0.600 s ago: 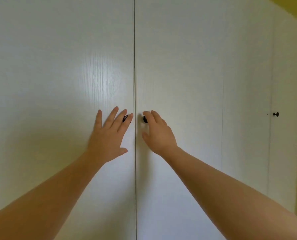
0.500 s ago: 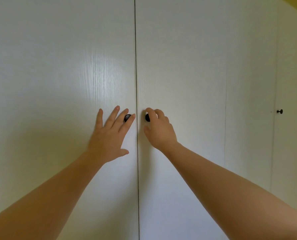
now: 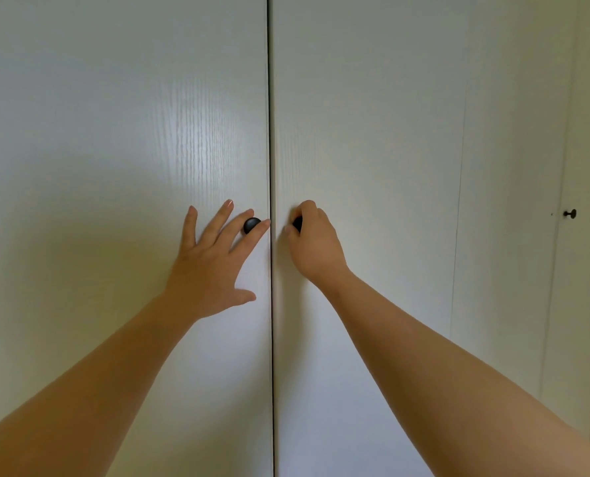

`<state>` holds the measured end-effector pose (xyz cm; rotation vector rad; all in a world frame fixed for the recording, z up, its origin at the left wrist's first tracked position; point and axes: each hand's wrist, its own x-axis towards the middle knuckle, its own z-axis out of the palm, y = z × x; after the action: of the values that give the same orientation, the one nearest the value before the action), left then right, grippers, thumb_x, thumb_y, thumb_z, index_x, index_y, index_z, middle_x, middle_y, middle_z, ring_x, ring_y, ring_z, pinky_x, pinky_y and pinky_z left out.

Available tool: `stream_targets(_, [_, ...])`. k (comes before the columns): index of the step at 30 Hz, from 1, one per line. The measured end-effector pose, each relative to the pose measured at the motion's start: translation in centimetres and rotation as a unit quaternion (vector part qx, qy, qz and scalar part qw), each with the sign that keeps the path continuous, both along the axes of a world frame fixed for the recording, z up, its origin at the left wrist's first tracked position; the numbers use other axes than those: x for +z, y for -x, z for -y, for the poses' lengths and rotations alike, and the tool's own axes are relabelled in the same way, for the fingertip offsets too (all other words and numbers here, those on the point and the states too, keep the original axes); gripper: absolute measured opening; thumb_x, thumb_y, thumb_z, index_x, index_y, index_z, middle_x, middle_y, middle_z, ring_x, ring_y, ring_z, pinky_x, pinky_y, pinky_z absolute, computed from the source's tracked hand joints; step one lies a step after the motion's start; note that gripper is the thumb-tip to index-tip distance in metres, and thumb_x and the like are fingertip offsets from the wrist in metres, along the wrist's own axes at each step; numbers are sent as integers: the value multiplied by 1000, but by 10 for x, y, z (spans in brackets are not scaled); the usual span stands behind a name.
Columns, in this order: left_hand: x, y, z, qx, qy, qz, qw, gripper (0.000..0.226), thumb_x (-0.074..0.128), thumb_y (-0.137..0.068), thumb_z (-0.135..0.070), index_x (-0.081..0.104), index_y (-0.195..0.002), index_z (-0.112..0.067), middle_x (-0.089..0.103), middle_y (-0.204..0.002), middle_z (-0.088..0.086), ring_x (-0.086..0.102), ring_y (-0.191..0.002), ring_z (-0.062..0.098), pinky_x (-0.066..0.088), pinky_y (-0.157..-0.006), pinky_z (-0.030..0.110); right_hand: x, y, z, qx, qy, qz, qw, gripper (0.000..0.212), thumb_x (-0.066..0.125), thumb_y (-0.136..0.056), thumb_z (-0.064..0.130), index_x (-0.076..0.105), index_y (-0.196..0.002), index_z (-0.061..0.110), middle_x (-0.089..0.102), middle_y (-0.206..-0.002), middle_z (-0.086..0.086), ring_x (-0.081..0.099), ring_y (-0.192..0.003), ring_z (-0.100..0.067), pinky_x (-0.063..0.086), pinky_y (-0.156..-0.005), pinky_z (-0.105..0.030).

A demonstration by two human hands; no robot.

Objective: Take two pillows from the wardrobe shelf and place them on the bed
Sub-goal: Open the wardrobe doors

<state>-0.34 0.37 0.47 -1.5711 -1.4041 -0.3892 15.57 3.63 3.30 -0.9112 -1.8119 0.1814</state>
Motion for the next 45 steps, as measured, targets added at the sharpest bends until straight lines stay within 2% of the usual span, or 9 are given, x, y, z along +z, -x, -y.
stream_targets(5, [8, -12, 11, -62, 92, 128, 986, 113, 54, -63, -77, -3, -148, -30, 12, -158, -3, -9, -147, 22, -14, -112, 53, -5, -15, 11, 33, -12, -42, 998, 4, 44, -92, 11, 42, -90, 14, 50, -92, -4, 46, -75, -18, 38, -68, -28])
stream_targets(8, [5, -29, 16, -98, 92, 208, 969, 113, 27, -50, -86, 7, -147, -34, 14, -157, 0, -7, -147, 23, -8, -114, 53, -6, -27, 23, 15, -25, -48, 998, 5, 46, -90, 14, 43, -88, 18, 51, -87, 3, 49, -77, -19, 44, -79, -36])
stream_targets(14, [-17, -78, 18, -187, 125, 318, 921, 105, 49, -56, -74, 14, -146, -33, 5, -159, -4, -7, -147, 18, -5, -117, 48, -3, -60, 47, 31, -28, -44, 998, 7, 50, -90, 17, 46, -87, 22, 47, -74, 16, 48, -71, -9, 48, -83, -39])
stream_targets(18, [-26, -111, 32, -472, 333, 561, 593, 84, 76, -50, -37, 38, -123, -52, 59, -124, -19, 53, -121, 7, 44, -103, 34, -1, -88, 62, 63, -10, -55, 996, 4, 52, -89, 17, 49, -87, 19, 49, -75, 14, 46, -67, -5, 40, -66, -20])
stream_targets(22, [-38, -145, 30, -552, 360, 655, 370, 70, 83, -30, -23, 65, -98, -27, 75, -77, -5, 72, -74, 11, 57, -63, 24, 1, -118, 77, 82, 14, -71, 994, 10, 52, -90, 18, 49, -80, 22, 50, -74, 14, 48, -69, -5, 39, -63, -15])
stream_targets(27, [-37, -200, 38, -552, 336, 725, 241, 52, 44, -73, -61, 79, -69, -23, 76, -73, 2, 73, -65, 14, 58, -54, 25, 2, -161, 94, 100, 32, -113, 988, 21, 52, -89, 13, 48, -71, 23, 51, -74, 8, 48, -71, -8, 40, -67, -19])
stream_targets(35, [-29, -298, 51, -582, 325, 664, 338, 38, 27, -96, -41, 62, -96, -25, 69, -63, -13, 65, -60, -2, 52, -53, 16, 0, -224, 112, 51, 29, -201, 978, 24, 47, -82, 19, 41, -60, 23, 47, -65, 6, 40, -58, -8, 32, -55, -17])
stream_targets(41, [-27, -368, 50, -589, 261, 661, 385, 71, 38, -76, -73, 40, -135, -33, 54, -132, 2, 53, -121, 17, 43, -104, 45, 4, -280, 122, 124, 123, -331, 927, 21, 42, -88, 11, 51, -68, 12, 53, -55, 0, 48, -54, -12, 42, -55, -22])
stream_targets(45, [-26, -413, 48, -551, 198, 655, 477, 78, 28, -69, -72, 21, -141, -44, 27, -152, -12, 26, -141, 9, 25, -116, 46, 6, -326, 118, 132, 179, -397, 890, 33, 42, -90, 17, 58, -105, -7, 62, -105, -31, 61, -80, -25, 57, -67, -29])
